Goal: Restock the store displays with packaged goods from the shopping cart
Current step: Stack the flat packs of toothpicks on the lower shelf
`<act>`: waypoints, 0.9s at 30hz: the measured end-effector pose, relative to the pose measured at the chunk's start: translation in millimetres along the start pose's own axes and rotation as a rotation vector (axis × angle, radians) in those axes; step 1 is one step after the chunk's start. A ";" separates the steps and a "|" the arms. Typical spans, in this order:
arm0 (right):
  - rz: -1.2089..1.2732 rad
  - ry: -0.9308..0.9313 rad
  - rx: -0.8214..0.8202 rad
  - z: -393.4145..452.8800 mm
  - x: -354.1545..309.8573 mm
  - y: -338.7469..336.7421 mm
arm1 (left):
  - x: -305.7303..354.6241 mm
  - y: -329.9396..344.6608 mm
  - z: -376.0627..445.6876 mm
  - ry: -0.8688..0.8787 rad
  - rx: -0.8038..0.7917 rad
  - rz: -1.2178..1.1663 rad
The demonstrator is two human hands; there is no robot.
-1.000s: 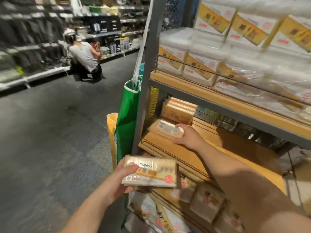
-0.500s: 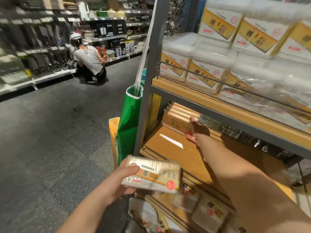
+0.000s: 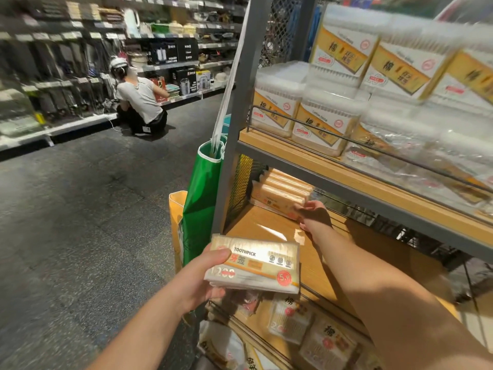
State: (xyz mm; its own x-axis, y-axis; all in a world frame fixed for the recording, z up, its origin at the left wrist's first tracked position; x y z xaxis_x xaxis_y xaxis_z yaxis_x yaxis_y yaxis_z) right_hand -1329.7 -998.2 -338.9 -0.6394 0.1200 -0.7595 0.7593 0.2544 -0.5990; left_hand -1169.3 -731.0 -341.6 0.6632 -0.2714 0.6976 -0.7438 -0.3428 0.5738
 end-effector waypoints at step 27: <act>-0.085 -0.082 0.075 -3.1 -4.9 14.4 | -6.0 -7.9 -11.6 0.034 0.047 -0.011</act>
State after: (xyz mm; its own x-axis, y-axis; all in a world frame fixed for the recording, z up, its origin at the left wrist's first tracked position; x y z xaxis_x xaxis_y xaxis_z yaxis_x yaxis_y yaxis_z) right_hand -1316.0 -992.2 -343.0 -0.6918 0.0210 -0.7218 0.7119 0.1871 -0.6769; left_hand -1168.4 -716.2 -345.3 0.6675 -0.2367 0.7060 -0.7311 -0.3880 0.5611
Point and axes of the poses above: each hand's wrist, its own z-axis towards the middle knuckle, its own y-axis out of the palm, x = y × z, the point moved 7 cm from there along z, towards the middle knuckle, and after that the axes turned 15 degrees about -z, right-handed, at the moved point
